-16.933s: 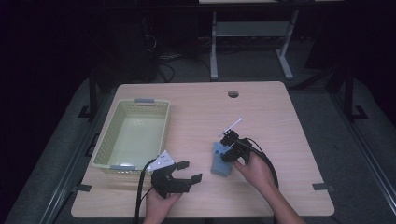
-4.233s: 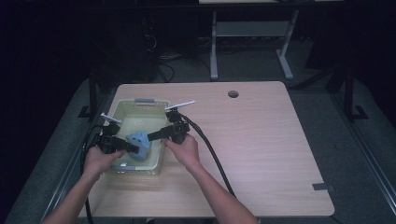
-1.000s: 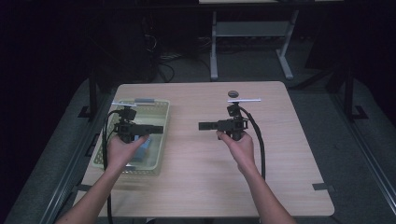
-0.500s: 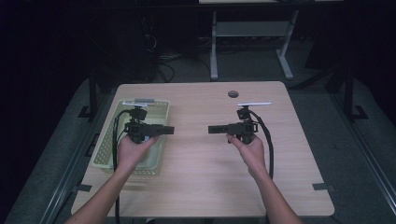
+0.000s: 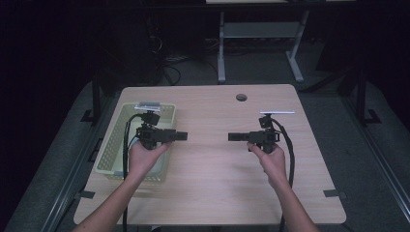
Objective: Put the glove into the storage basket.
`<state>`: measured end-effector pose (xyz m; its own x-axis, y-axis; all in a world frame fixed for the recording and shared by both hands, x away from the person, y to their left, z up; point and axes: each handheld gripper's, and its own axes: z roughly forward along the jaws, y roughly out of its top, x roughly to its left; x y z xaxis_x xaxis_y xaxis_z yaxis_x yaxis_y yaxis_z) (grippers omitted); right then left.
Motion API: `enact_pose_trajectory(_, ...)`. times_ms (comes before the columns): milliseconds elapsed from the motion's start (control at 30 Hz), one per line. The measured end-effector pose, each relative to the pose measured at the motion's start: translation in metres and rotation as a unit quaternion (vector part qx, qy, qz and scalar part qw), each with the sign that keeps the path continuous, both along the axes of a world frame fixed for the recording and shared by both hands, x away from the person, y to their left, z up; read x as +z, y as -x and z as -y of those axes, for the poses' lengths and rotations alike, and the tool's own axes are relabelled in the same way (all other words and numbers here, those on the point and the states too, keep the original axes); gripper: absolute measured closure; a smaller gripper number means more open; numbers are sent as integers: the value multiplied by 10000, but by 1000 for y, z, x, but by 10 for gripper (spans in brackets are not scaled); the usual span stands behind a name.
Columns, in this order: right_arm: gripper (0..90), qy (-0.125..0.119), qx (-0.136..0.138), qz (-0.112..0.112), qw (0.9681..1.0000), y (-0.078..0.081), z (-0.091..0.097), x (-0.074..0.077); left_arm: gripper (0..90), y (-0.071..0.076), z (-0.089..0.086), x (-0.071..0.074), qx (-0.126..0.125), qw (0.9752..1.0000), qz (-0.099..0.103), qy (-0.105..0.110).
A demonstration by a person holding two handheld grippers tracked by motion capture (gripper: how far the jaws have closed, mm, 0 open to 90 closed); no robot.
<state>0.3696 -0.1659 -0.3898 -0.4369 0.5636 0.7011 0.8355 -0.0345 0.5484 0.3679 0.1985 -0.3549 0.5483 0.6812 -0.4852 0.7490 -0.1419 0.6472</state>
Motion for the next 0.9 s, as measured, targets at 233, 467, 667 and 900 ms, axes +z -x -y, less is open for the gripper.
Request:
enact_pose_trajectory(233,342,76,-110,-45,9999,5,14,-7,298,6,11,1,-173,9998,49,-8)
enact_pose_trajectory(467,342,92,-229,-87,9997,9,26,-12,298,10,19,-1,-273,9996,68,-10)
enact_pose_trajectory(667,337,110,-289,-133,9994,14,38,-16,298,15,27,-4,-366,9992,164,-47)
enact_pose_trajectory(900,335,126,-382,-115,9991,18,47,-18,296,18,29,-9,-416,9991,102,69)
